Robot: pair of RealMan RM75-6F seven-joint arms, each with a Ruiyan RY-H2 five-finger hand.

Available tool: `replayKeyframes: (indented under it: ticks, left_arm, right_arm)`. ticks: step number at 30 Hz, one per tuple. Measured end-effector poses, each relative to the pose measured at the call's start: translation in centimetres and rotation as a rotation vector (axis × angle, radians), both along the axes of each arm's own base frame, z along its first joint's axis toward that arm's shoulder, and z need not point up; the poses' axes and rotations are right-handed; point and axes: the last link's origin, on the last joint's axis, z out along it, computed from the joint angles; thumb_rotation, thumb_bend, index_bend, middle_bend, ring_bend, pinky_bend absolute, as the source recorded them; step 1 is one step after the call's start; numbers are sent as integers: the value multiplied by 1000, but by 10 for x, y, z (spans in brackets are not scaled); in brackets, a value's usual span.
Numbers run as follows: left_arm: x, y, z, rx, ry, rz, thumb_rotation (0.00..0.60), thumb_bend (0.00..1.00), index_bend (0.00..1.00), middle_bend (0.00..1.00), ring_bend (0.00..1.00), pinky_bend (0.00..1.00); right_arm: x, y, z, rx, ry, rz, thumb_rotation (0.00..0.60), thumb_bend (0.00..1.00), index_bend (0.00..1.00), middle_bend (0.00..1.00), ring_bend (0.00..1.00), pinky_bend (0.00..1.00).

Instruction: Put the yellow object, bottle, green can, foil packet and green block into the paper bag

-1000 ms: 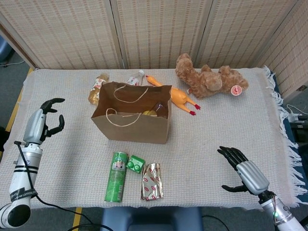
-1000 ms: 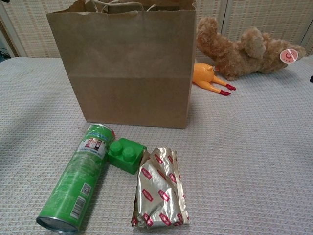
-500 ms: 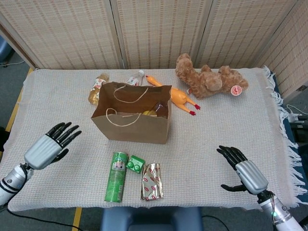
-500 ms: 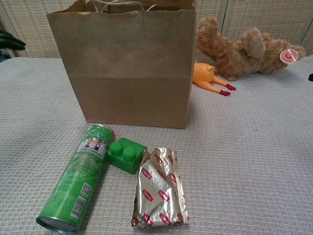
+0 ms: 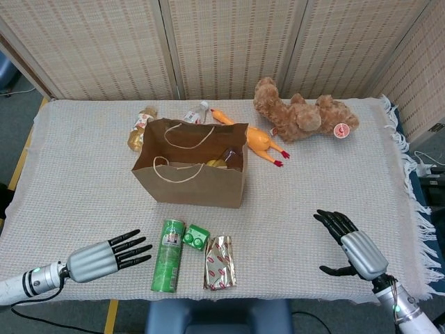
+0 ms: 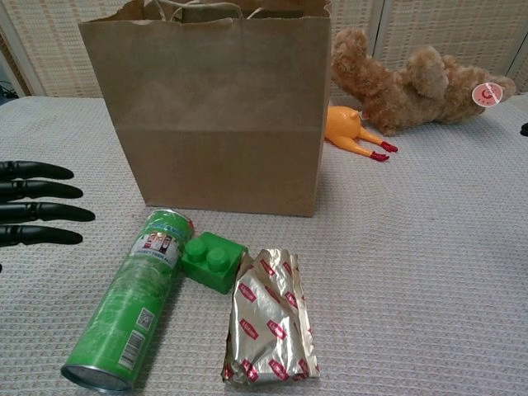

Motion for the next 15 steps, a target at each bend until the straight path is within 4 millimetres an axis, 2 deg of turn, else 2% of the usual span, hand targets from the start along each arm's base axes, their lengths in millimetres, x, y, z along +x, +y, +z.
replayKeyframes:
  ticks: [4, 9, 15]
  left_arm:
    - [21, 1, -22, -61, 41, -85, 600, 411, 0, 0, 0, 51]
    - [34, 1, -47, -105, 121, -146, 600, 410, 0, 0, 0, 51]
    - [49, 6, -68, -116, 183, -191, 600, 410, 0, 0, 0, 52]
  right_arm:
    - [0, 0, 0, 1, -2, -1, 600, 29, 0, 0, 0, 0]
    - [0, 0, 0, 6, -5, -3, 600, 29, 0, 0, 0, 0]
    - [-1, -1, 1, 18, -11, -11, 600, 29, 0, 0, 0, 0]
